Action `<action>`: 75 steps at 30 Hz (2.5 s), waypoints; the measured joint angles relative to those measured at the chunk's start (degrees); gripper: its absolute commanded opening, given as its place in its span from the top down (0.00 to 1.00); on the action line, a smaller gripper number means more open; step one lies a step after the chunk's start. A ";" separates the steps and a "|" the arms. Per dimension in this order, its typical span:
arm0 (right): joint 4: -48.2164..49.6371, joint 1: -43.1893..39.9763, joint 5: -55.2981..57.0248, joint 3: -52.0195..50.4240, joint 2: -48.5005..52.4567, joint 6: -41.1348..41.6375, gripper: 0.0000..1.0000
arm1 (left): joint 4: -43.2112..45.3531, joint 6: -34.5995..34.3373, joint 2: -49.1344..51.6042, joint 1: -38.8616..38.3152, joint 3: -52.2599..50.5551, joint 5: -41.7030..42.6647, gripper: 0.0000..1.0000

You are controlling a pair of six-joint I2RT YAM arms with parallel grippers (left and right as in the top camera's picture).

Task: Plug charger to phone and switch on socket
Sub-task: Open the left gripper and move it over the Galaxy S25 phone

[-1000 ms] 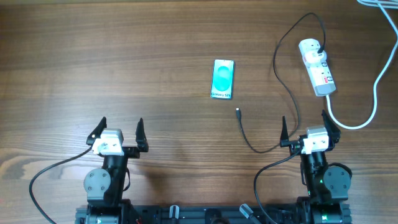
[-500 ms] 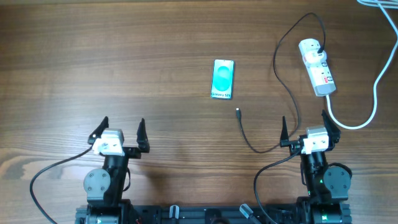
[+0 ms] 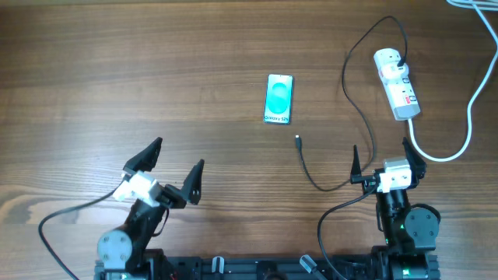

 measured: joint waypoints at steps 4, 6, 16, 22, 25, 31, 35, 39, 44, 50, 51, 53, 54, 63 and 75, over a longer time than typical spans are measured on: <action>0.02 0.00 0.11 0.00 0.00 0.00 0.00 | 6.97 -0.17 -0.02 0.00 0.59 1.68 0.00; 0.00 0.00 0.11 0.00 0.00 0.00 0.00 | 7.08 -0.17 0.00 0.00 2.12 1.64 0.00; 0.07 0.00 0.11 -0.02 0.02 0.00 0.00 | -31.28 1.70 17.40 0.02 37.57 1.05 0.00; 0.04 0.00 0.13 0.00 0.02 -0.02 0.00 | -46.31 4.17 34.34 0.02 57.02 9.90 0.00; 0.02 0.00 0.13 -0.02 0.02 -0.02 0.00 | -46.80 3.91 39.04 0.02 60.57 13.38 0.00; 0.04 0.00 0.13 0.00 0.02 0.00 0.00 | -56.92 0.76 50.62 -0.94 70.38 16.09 0.00; 0.02 0.00 0.13 -0.02 0.02 0.00 0.00 | -72.00 0.22 62.12 -5.42 83.56 10.43 0.00; 0.04 0.00 0.13 -0.02 0.11 -0.02 0.00 | -90.84 -1.81 77.99 -13.46 103.45 -2.99 0.00; 0.04 0.00 0.13 0.00 0.13 -0.02 0.00 | -109.15 -3.82 96.85 -21.24 125.33 -15.21 0.00; 0.02 0.00 0.13 0.00 0.13 -0.02 0.00 | -108.96 -4.11 109.15 -26.01 132.61 -15.52 0.00; 0.02 0.00 0.13 -0.02 0.13 0.00 0.00 | -107.40 -4.31 110.14 -26.60 132.61 -14.95 0.00; 0.02 0.00 0.13 -0.02 0.13 0.00 0.00 | -104.37 -4.96 110.95 -27.47 132.61 -14.23 0.00; 0.02 0.00 0.13 0.00 0.13 0.00 0.00 | -102.97 -5.44 111.01 -27.82 132.61 -13.97 0.00; 0.02 0.00 0.13 0.00 0.13 0.00 0.00 | -99.54 -13.05 111.19 -29.88 133.15 -17.59 0.00; 0.02 0.00 0.13 0.00 0.13 -0.02 0.00 | -94.23 -17.49 123.64 -30.53 133.59 -27.58 0.00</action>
